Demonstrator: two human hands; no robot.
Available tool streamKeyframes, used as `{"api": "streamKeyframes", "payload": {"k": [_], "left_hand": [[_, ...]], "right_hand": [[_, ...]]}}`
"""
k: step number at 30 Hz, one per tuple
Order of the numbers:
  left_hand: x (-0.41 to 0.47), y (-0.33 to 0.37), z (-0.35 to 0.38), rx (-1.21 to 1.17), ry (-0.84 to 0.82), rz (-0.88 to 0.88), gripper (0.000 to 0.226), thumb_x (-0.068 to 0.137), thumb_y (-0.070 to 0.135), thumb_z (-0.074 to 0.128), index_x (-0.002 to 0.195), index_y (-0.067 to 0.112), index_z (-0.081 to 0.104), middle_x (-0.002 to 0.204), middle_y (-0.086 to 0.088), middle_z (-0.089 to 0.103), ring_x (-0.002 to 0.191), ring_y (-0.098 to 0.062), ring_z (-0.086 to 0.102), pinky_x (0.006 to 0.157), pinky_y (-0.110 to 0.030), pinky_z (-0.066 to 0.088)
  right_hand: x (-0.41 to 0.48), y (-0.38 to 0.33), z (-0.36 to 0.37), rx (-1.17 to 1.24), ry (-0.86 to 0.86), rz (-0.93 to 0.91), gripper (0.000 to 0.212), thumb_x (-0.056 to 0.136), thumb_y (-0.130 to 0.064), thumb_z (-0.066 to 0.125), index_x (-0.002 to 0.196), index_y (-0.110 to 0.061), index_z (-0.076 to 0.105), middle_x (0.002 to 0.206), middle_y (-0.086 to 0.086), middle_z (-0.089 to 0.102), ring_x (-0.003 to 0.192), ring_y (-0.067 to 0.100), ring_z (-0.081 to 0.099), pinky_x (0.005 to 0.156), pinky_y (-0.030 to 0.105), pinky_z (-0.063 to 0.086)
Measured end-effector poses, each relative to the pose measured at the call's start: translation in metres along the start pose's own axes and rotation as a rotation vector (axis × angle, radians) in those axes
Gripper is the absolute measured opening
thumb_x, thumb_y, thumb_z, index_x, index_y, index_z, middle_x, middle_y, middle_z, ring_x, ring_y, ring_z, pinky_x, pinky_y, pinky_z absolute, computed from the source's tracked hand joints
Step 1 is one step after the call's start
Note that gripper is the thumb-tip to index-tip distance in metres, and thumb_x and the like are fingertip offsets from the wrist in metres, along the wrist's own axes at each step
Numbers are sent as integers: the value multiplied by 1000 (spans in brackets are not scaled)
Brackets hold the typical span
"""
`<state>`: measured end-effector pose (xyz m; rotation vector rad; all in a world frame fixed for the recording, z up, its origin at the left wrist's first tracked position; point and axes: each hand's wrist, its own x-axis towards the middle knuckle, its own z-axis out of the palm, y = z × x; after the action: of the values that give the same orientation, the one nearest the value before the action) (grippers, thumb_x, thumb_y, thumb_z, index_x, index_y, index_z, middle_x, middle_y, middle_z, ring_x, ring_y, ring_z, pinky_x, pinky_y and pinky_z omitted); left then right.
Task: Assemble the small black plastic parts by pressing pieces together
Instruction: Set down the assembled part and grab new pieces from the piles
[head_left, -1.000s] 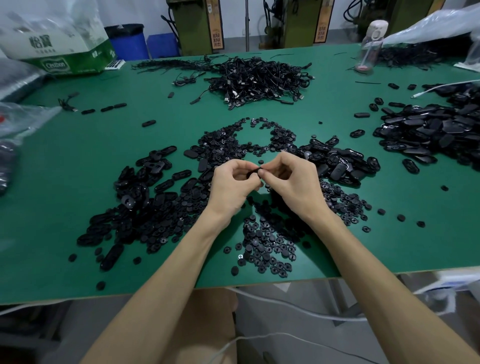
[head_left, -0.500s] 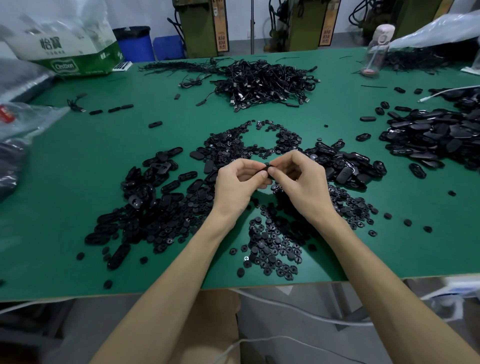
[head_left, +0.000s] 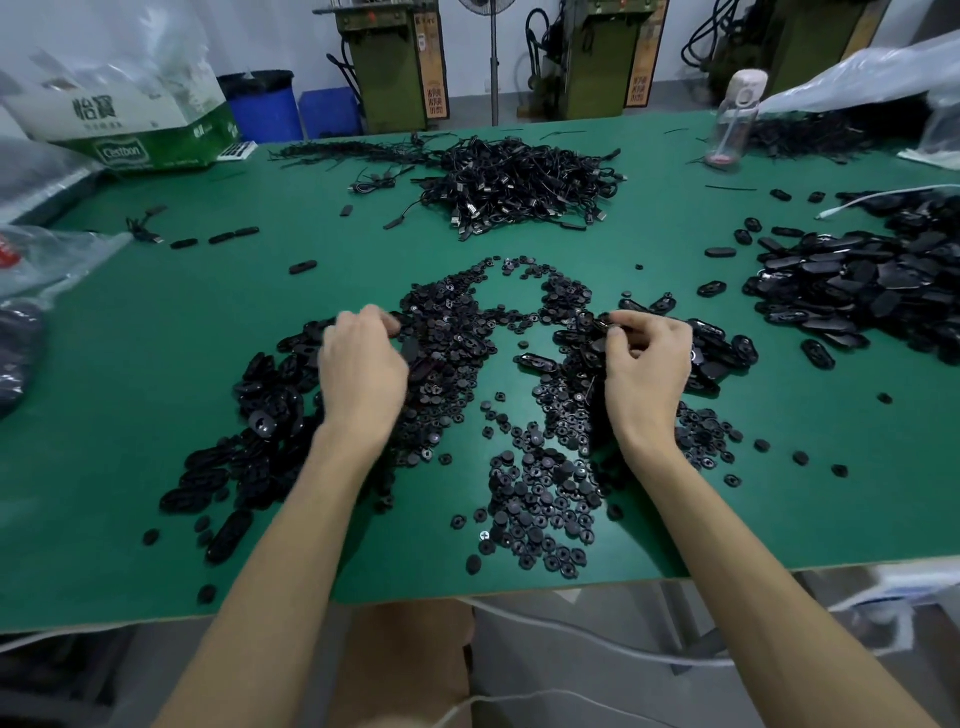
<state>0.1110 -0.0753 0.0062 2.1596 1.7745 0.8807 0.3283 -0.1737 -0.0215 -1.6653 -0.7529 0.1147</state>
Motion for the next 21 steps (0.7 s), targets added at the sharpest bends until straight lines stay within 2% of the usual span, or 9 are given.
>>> {"api": "streamKeyframes", "payload": {"k": [2, 4, 7, 10, 12, 14, 16, 18, 21], "left_hand": [[9, -19, -6, 278, -83, -3, 24, 98, 6, 66, 121, 3, 67, 126, -21, 62, 120, -37, 55, 105, -46, 43], [14, -31, -9, 393, -163, -38, 24, 98, 21, 71, 110, 0, 69, 122, -26, 62, 119, -44, 52, 101, -51, 40], [16, -39, -8, 412, -166, -42, 31, 97, 29, 72, 100, -2, 68, 112, -24, 66, 112, -45, 57, 98, -52, 43], [16, -39, -5, 334, -100, -18, 22, 98, 23, 71, 98, 1, 67, 103, -18, 67, 104, -38, 62, 94, -50, 46], [12, -33, -4, 153, -68, -5, 15, 100, 18, 68, 100, 4, 62, 99, -11, 65, 91, -29, 64, 82, -43, 50], [5, -18, -4, -140, -98, 7, 9, 101, 14, 65, 108, 10, 60, 102, -3, 64, 80, -19, 67, 70, -25, 50], [-4, 0, -2, -623, -290, -47, 16, 99, 9, 66, 114, 15, 65, 96, -1, 69, 71, -12, 70, 60, -17, 50], [-13, 19, 4, -1153, -554, -177, 29, 93, 9, 72, 121, 13, 70, 86, 0, 70, 71, -11, 68, 59, -20, 51], [-20, 40, 22, -1442, -709, -312, 37, 85, 14, 75, 121, 7, 72, 86, -4, 69, 71, -11, 63, 57, -19, 49]], "right_hand": [[-2, 0, 1, -26, -37, -15, 26, 103, -9, 56, 125, -12, 69, 128, 4, 49, 101, 3, 54, 83, 0, 37], [-3, 1, 0, -71, -91, -62, 31, 101, -7, 58, 130, -11, 67, 134, 3, 50, 113, 10, 53, 92, 7, 40], [-6, 0, 4, -182, -216, -229, 26, 97, -20, 71, 123, -16, 73, 130, 0, 59, 124, 18, 49, 107, 27, 38], [-13, -2, 10, -302, -419, -468, 26, 89, -32, 78, 112, -20, 78, 118, -4, 64, 120, 19, 44, 102, 34, 32], [-17, -1, 15, -388, -539, -598, 30, 88, -35, 77, 115, -21, 78, 117, -3, 64, 118, 22, 44, 97, 36, 31], [-17, 2, 18, -468, -625, -657, 32, 91, -38, 74, 120, -25, 77, 118, -4, 63, 116, 24, 42, 96, 38, 32], [-16, 4, 20, -484, -659, -660, 28, 93, -39, 71, 118, -27, 77, 115, -6, 63, 112, 23, 41, 93, 36, 31], [-16, 5, 21, -460, -661, -638, 23, 92, -39, 72, 111, -27, 77, 108, -7, 63, 107, 20, 39, 88, 33, 26], [-16, 6, 23, -435, -641, -643, 21, 91, -36, 75, 103, -18, 73, 99, -5, 60, 97, 14, 33, 84, 35, 28]]}}
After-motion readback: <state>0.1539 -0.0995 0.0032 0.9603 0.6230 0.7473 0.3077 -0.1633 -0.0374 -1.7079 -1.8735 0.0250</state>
